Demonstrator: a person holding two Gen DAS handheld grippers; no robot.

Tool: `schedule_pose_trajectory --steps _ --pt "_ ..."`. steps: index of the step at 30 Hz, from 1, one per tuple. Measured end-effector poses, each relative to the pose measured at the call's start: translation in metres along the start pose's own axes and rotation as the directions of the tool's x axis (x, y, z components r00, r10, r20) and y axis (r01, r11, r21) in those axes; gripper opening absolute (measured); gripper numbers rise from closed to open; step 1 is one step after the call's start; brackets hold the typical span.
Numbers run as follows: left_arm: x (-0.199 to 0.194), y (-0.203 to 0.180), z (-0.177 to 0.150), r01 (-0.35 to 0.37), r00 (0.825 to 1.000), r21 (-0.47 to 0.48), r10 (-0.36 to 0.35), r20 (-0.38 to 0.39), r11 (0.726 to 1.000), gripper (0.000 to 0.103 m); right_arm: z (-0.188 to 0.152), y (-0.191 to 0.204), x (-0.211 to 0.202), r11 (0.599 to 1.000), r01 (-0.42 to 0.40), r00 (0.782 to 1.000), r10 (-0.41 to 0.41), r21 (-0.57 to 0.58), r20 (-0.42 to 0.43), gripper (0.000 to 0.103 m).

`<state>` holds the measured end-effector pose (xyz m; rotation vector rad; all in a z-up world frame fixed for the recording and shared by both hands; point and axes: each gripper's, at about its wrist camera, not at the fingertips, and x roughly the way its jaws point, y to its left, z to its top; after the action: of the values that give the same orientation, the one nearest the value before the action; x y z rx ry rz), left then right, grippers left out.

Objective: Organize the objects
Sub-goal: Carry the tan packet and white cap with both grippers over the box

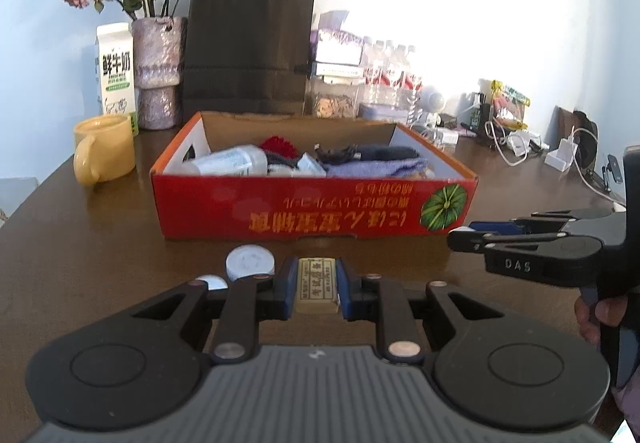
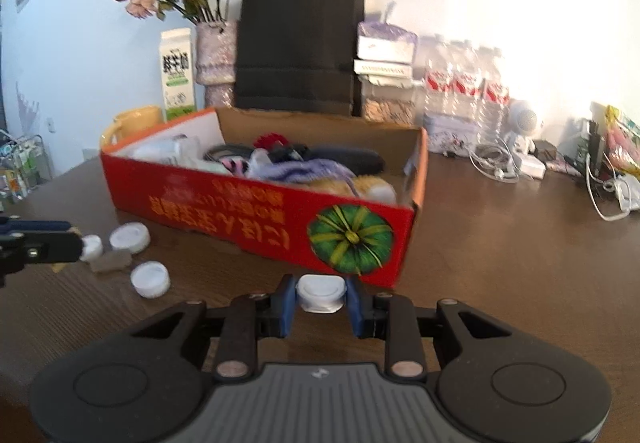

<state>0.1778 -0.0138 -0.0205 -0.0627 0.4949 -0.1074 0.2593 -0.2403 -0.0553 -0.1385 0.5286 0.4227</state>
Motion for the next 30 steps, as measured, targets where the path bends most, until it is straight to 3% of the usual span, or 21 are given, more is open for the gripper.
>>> schedule_pose_trajectory --steps 17,30 --pt "0.030 0.009 0.064 0.010 0.991 -0.027 -0.006 0.135 1.000 0.021 0.066 0.031 0.017 0.999 -0.038 0.987 0.041 -0.026 0.154 0.026" --pt "0.089 0.018 0.110 0.016 0.981 -0.035 -0.009 0.196 0.999 0.021 0.111 0.030 0.064 1.000 -0.019 0.978 0.020 -0.005 0.210 0.026"
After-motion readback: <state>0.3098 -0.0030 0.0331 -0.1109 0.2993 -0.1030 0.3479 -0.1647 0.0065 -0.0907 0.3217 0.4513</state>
